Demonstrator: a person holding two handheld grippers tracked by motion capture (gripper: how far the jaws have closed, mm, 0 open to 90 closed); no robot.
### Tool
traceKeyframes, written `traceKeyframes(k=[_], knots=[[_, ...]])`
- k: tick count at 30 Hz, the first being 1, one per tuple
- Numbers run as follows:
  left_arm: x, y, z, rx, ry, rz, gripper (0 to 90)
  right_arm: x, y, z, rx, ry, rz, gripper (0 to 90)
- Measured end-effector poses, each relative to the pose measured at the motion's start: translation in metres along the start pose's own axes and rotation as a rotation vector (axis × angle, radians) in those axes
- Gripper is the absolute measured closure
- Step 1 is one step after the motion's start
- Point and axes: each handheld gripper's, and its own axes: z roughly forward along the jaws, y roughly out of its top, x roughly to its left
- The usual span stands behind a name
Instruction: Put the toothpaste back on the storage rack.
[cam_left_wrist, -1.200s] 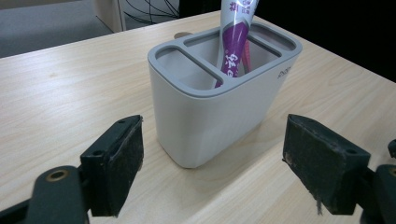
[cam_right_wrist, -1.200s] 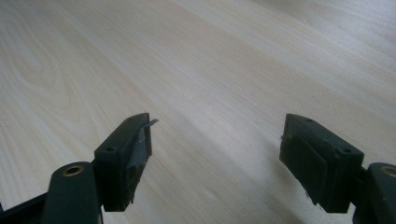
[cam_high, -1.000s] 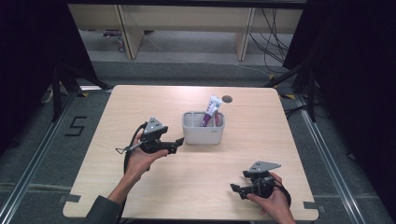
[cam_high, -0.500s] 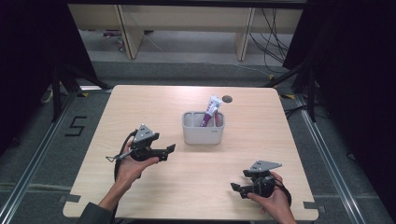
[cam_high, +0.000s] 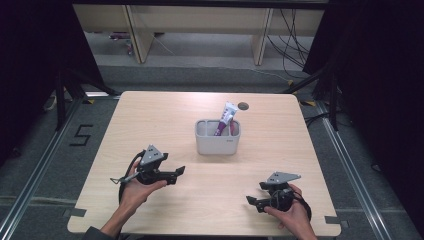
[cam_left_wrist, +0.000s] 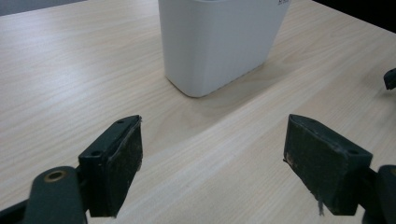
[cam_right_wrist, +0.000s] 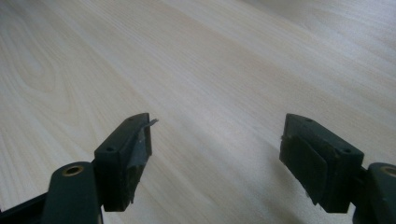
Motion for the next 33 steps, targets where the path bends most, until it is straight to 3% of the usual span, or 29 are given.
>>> traceKeyframes(k=[6,8,12,14,16,21,22,25,26,27,28,29,33], knots=[[-0.002,-0.012,-0.004,0.018,0.02,0.015,19.2,0.001,0.0,0.0,-0.002,0.003,0.002,25.9],[-0.003,-0.016,-0.006,0.026,0.02,0.021,19.3,0.001,0.0,0.002,-0.022,0.003,0.012,25.9],[-0.006,-0.025,-0.01,0.047,0.008,0.046,19.2,0.003,0.0,0.002,-0.012,0.0,0.019,25.9],[-0.01,-0.029,-0.011,0.046,0.01,0.042,19.2,0.001,0.001,0.001,0.003,0.011,-0.013,25.9],[-0.012,-0.032,-0.013,0.049,0.002,0.049,19.2,0.005,0.001,0.0,0.007,0.002,0.016,25.9],[-0.016,-0.04,-0.018,0.059,-0.003,0.064,19.2,0.004,0.002,0.002,0.006,0.012,-0.004,25.9],[-0.017,-0.042,-0.019,0.061,-0.007,0.067,19.2,0.007,0.002,0.004,-0.009,0.001,0.032,25.9],[-0.018,-0.046,-0.023,0.073,-0.007,0.077,19.2,0.003,0.003,0.003,0.007,0.017,-0.018,25.9],[-0.018,-0.048,-0.025,0.078,-0.011,0.089,19.2,0.004,0.003,0.003,0.008,0.016,-0.017,25.9],[-0.02,-0.049,-0.025,0.072,-0.009,0.076,19.2,0.004,0.003,0.003,0.009,0.015,-0.008,25.9],[-0.02,-0.05,-0.027,0.072,-0.006,0.078,19.2,0.002,0.003,0.004,0.008,0.059,-0.02,25.9],[-0.02,-0.052,-0.028,0.066,-0.009,0.074,19.2,0.004,0.003,0.003,0.016,0.039,-0.015,25.9],[-0.02,-0.055,-0.032,0.074,-0.009,0.078,19.2,0.003,0.003,0.004,0.015,0.044,-0.023,25.9]])
